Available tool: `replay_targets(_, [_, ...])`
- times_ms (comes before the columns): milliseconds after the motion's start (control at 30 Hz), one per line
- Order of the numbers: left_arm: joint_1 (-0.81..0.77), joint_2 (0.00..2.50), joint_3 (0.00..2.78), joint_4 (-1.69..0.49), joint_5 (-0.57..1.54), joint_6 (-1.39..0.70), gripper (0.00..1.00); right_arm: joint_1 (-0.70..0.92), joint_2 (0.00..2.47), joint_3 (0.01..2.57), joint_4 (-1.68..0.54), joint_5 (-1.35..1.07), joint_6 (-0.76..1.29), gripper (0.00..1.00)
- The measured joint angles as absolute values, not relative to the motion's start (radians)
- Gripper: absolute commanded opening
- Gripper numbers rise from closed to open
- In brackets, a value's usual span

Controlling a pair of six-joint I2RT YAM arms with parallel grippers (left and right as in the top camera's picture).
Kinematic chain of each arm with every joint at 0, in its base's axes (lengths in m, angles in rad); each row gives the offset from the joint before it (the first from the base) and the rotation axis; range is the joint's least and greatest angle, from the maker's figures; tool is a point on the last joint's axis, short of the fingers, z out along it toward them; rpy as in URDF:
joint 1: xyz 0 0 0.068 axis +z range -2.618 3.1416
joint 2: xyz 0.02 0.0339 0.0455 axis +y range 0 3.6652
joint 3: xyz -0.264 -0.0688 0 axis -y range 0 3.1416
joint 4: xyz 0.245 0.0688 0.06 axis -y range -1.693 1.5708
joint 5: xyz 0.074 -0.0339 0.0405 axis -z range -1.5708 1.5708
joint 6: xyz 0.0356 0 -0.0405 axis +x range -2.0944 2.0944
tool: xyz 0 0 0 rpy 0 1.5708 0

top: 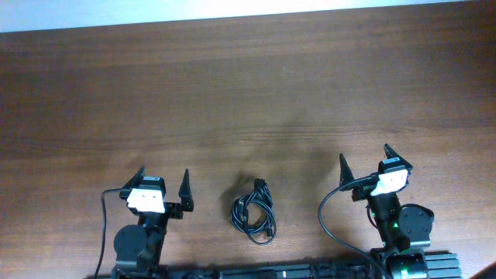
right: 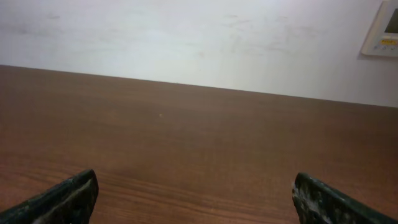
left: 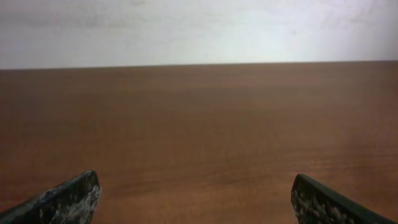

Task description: Untangle cables

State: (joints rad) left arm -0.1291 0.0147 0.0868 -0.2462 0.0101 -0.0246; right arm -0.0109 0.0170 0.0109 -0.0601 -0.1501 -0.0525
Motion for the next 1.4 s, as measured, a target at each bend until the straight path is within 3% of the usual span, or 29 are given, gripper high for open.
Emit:
replay_targets(233, [-0.129, 0.029, 0.208, -0.300, 0.002, -0.025, 0.99, -0.011, 0.017, 0.011, -0.060, -0.150, -0.053, 0.98])
replay_targets(600, [-0.129, 0.455, 0.427, -0.311, 0.004, -0.025, 0.99, -0.011, 0.021, 0.011, -0.060, -0.150, -0.053, 0.99])
replay_targets(867, [-0.129, 0.609, 0.507, -0.329, 0.049, -0.025, 0.99, -0.011, 0.022, 0.011, -0.060, -0.150, -0.052, 0.99])
replay_targets(1233, [-0.129, 1.009, 0.907, -0.762, 0.324, 0.183, 0.99, -0.011, 0.022, 0.011, -0.060, -0.150, -0.052, 0.99])
replay_targets(1400, [-0.168, 1.096, 0.928, -0.861, 0.490, 0.244, 0.99, -0.011, 0.022, 0.011, -0.060, -0.150, -0.052, 0.99])
